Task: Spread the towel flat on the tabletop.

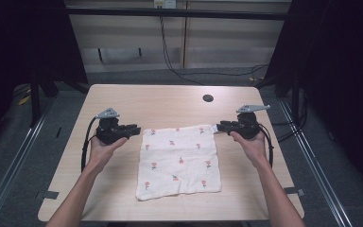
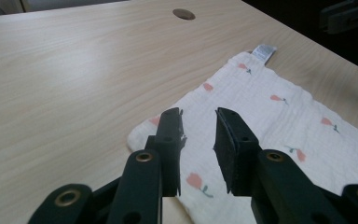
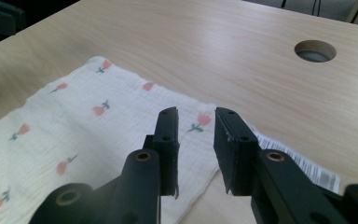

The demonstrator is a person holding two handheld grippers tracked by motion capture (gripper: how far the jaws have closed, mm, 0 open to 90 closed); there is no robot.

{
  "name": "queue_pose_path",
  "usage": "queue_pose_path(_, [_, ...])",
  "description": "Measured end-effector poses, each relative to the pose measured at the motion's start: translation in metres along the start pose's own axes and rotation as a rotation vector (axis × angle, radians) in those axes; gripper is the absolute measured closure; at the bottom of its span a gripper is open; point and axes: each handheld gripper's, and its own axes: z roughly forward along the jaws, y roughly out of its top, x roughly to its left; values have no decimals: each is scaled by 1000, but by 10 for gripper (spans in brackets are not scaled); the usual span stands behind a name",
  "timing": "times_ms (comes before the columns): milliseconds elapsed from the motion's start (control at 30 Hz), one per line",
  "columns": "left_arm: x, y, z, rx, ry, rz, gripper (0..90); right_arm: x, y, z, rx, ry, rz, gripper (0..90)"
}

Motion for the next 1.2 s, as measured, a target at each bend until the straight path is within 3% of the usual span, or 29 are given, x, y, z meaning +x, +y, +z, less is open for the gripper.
queue_pose_path(100, [-5,-8,-7,-5,2,3,705,10,-8,-11,20,30,-17,681])
queue_pose_path(167, [-10,-13,-10,17,-4,7,742,17,-12,-15,47,40,-45,671])
queue_pose_path(300, [-21,-24,-15,52,-42,27,761,28,-22,-17,75,82,-72,670])
queue_pose_path(400, [-27,-30,-17,72,-69,46,759,35,-29,-15,91,110,-83,659])
queue_pose_path(433, [-34,-37,-18,93,-93,59,740,45,-37,-11,127,130,-110,656])
queue_pose_path(533, [-39,-46,-18,107,-116,62,713,53,-44,-8,135,153,-117,655])
queue_pose_path(567, [-42,-52,-13,129,-119,69,700,61,-52,-4,156,174,-128,650])
queue_pose_path(733, [-48,-61,-7,140,-127,62,671,68,-67,7,209,174,-141,633])
queue_pose_path(767, [-53,-65,-6,146,-135,60,669,70,-74,13,241,165,-152,598])
queue_pose_path(933, [-61,-72,-2,188,-142,89,624,70,-78,17,258,136,-169,564])
queue_pose_path(967, [-63,-74,2,208,-133,113,605,71,-81,21,275,121,-184,583])
queue_pose_path(1067, [-64,-75,5,220,-142,119,562,75,-82,20,273,105,-221,627])
queue_pose_path(1100, [-64,-75,6,221,-130,127,561,77,-82,18,285,103,-239,737])
queue_pose_path(1133, [-64,-76,8,228,-132,129,561,77,-82,18,285,103,-239,737])
queue_pose_path(1200, [-66,-78,12,246,-134,159,562,76,-83,15,299,107,-224,840])
